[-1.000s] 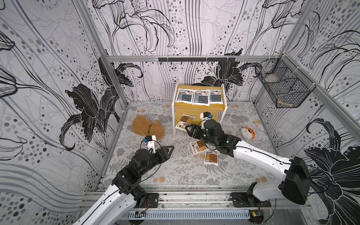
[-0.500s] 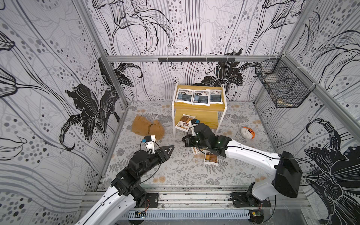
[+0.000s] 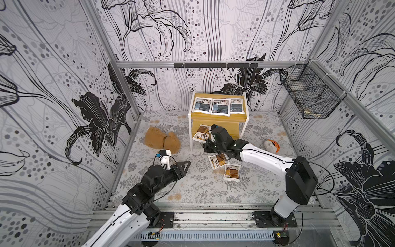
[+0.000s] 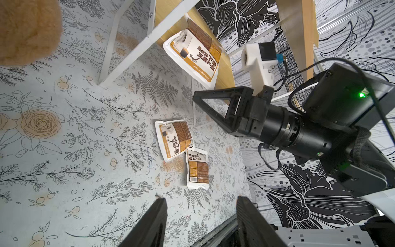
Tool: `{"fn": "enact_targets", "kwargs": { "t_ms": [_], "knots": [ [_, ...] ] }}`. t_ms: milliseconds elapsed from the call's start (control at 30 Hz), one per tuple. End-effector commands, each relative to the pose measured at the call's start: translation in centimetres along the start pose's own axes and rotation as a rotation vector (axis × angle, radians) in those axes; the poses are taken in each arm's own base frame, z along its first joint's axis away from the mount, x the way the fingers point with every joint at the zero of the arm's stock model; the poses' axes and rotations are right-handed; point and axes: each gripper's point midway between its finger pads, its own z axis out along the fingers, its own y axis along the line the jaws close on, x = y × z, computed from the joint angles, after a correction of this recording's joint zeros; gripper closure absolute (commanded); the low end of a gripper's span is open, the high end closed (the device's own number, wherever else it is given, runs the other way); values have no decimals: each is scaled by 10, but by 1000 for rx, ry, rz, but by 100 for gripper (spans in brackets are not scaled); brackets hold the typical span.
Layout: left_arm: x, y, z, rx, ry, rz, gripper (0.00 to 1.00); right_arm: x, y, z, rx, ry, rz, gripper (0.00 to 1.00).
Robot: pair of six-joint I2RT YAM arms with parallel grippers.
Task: Place the bagged coffee beans on the shelf by color
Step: Place the bagged coffee beans on the shelf.
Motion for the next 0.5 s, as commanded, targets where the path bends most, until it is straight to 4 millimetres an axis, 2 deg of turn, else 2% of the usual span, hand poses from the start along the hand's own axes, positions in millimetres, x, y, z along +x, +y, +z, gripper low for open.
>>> {"fn": "enact_targets", "kwargs": {
  "t_ms": [0, 267, 467],
  "knots": [
    [-9, -6, -4, -1, -28, 34, 43, -11, -2, 3, 4, -5, -18, 100],
    [-6, 3, -4, -26, -26, 36, 43, -27, 0, 18, -3, -9, -11, 100],
    [-5, 5, -4, -31, -21, 37, 43, -29, 3, 26, -12, -2, -11, 100]
  ]
}}
